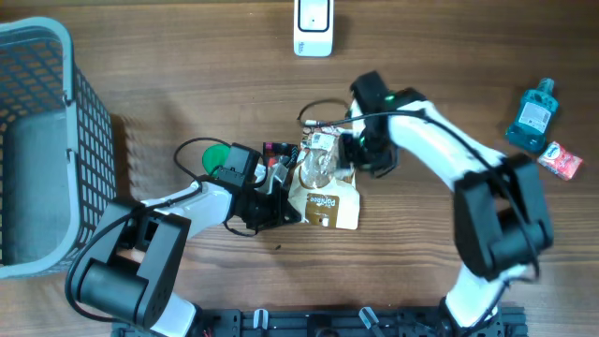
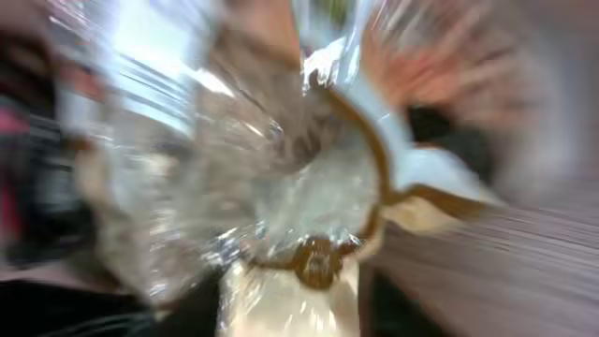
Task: Scan the item barcode
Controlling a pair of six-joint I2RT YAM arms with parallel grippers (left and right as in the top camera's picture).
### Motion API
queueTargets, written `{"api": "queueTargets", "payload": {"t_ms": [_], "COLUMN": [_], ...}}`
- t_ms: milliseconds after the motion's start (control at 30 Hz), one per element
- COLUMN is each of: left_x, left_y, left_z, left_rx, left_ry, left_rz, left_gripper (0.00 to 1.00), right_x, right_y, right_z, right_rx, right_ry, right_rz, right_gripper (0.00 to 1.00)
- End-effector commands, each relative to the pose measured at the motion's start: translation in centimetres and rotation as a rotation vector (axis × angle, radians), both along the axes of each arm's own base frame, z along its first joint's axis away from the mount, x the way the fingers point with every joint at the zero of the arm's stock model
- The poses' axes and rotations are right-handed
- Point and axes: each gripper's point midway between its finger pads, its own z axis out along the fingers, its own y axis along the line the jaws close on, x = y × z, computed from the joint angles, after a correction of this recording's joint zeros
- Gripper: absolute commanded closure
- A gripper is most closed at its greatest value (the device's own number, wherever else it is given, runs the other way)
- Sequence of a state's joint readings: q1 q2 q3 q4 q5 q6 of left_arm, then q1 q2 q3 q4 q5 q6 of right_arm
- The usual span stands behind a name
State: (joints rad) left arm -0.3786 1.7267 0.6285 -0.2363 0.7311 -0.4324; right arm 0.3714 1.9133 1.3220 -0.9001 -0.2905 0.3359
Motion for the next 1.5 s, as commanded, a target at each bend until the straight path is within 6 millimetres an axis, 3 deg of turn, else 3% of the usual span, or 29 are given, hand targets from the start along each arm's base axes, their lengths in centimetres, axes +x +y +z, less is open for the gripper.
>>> {"api": "queueTargets", "payload": {"t_ms": [0,67,200,333,467,633,767,867,1000,1167,1333,1467], "left_x": [-3.4,-3.4,-3.4,-3.4,-3.4,-3.5,-3.5,-3.5,-3.7,-3.8,-3.8,-3.9], "left_y": [5.2,5.2,5.2,5.2,5.2,5.2,5.2,5.2,5.3,5.3,5.3,5.3], "left_z": [-5.8,-5.8,-5.8,-5.8,-5.8,-5.7,-5.7,-5.7,-5.8,-5.8,-5.8,-5.8], "left_rx": [0.318,0.318,0.318,0.317,0.317,0.314,0.315,0.316,0.319,0.320,0.322,0.323], "left_ry": [0.104,0.104,0.104,0.104,0.105,0.108,0.108,0.111,0.118,0.121,0.124,0.128], "left_rz": [0.047,0.047,0.048,0.048,0.048,0.050,0.050,0.050,0.049,0.048,0.048,0.047], "left_gripper": [0.96,0.96,0.96,0.96,0.96,0.96,0.96,0.96,0.96,0.96,0.96,0.96], "right_x": [3.1,3.1,1.9,-0.2,-2.0,-5.2,-6.6,-6.9,-6.6,-6.1,-5.7,-5.2], "right_y": [-2.0,-2.5,-3.3,-1.9,0.4,-0.1,0.9,1.1,1.7,1.2,1.3,2.6], "right_z": [6.3,6.8,4.0,0.8,-0.5,-4.2,-5.4,-6.4,-6.8,-7.8,-8.0,-7.7], "right_rx": [0.074,0.152,0.246,0.372,0.584,0.589,0.688,0.708,0.774,0.711,0.696,0.704], "right_ry": [-0.166,-0.142,-0.095,-0.082,-0.103,-0.039,0.007,0.034,0.054,0.067,0.056,0.040], "right_rz": [-0.078,-0.090,-0.089,-0.059,-0.053,-0.100,-0.080,-0.085,-0.098,-0.160,-0.174,-0.171], "right_gripper": [0.00,0.00,0.00,0.00,0.00,0.00,0.00,0.01,0.10,0.35,0.36,0.37]}}
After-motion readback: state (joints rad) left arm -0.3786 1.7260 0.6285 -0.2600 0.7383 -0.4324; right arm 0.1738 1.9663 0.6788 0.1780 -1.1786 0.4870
